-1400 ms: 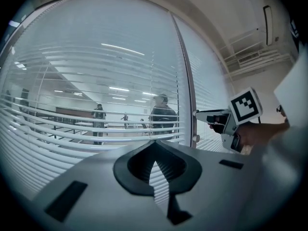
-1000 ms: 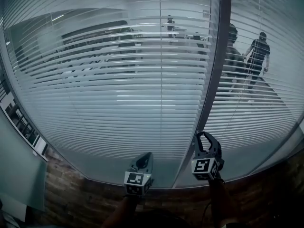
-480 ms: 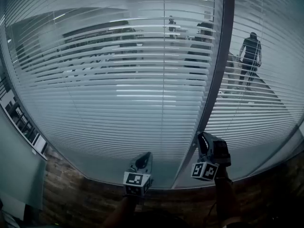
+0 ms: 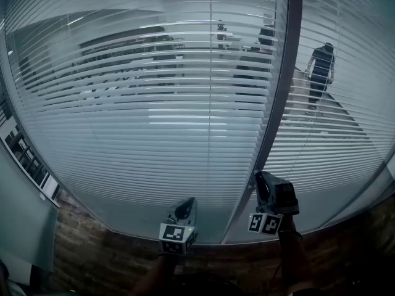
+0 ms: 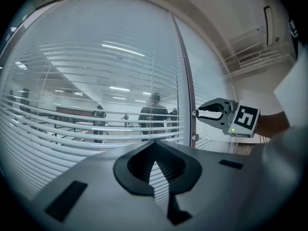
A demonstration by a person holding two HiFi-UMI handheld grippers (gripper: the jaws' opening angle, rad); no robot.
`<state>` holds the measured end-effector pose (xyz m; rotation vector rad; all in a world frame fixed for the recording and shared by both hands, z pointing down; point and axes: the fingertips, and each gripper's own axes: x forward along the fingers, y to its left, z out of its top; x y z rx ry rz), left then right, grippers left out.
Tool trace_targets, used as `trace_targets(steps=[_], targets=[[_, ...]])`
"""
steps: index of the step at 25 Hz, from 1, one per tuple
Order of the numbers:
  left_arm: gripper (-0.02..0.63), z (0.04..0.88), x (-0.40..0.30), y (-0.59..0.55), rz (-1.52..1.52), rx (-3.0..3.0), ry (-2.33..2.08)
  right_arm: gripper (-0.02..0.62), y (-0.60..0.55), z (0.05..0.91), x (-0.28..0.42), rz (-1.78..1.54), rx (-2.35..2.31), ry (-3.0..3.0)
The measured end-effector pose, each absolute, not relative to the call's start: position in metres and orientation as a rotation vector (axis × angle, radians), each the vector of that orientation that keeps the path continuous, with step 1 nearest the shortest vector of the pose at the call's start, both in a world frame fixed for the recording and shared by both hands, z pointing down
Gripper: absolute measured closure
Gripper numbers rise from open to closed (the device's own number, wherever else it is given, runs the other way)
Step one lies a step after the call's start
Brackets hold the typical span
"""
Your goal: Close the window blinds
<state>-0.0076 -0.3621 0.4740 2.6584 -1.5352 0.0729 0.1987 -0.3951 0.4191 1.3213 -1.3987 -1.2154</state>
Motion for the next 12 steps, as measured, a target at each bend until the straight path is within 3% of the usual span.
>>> trace_targets(steps=[4,12], targets=[[0.606,0.474,-0.005,-0.358,0.104,2.693,-1.545,0.469,-0.385,0.414,0.205,-1.086,1.553,-1.577],[0.604,0.473,0.004,-0.355,0.109,2.712,-1.526,0.437,-0.396,0.411,0.209,-0.452,2.043,-2.108]])
